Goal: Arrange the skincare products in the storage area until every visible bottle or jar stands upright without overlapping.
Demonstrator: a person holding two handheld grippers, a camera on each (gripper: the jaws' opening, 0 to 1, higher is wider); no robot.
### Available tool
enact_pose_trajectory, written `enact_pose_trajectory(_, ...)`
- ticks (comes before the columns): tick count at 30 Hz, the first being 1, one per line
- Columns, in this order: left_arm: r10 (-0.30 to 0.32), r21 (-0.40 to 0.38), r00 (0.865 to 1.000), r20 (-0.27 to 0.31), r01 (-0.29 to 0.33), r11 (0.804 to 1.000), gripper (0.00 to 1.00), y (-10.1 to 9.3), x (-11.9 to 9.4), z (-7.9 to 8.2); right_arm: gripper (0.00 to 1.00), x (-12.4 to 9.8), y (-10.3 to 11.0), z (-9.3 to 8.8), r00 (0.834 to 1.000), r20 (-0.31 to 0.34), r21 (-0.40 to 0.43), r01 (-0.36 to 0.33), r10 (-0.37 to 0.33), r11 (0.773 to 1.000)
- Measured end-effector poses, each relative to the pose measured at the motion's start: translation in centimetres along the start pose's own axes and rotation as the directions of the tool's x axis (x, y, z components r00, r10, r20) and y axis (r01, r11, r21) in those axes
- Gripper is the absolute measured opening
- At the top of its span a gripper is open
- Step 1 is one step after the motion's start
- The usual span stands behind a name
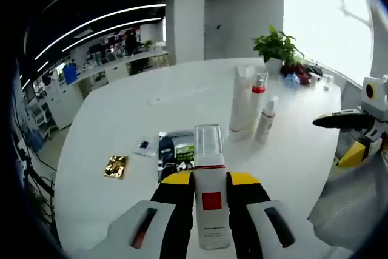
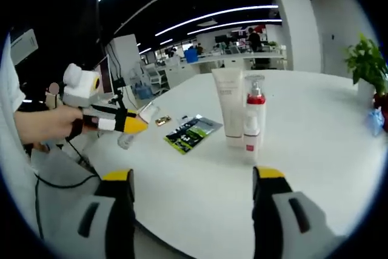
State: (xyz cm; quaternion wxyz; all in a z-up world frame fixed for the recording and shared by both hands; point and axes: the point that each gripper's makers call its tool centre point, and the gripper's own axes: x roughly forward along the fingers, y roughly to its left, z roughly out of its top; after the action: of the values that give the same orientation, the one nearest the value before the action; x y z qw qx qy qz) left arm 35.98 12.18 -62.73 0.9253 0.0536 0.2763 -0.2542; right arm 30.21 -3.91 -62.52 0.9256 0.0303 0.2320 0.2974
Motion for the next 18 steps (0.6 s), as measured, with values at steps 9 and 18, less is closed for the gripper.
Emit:
enact_pose_trajectory(9,-0.082,0.019,0.996,0.028,0.082,0.996,0.17,-4.4,-1.1,0.5,0.70,0.9,2.4,0.7,0.995,0.035,0.098,-0.095,0.092,0.991)
enact_pose_trajectory(18,-0.170,0.105,0.985,0.027,0.167,0.980,0.17,-8.3,-2.1,0.1,0.46,1.8,5.2,3.3,0.965,0.130,0.195,-0.249,0.226,0.949)
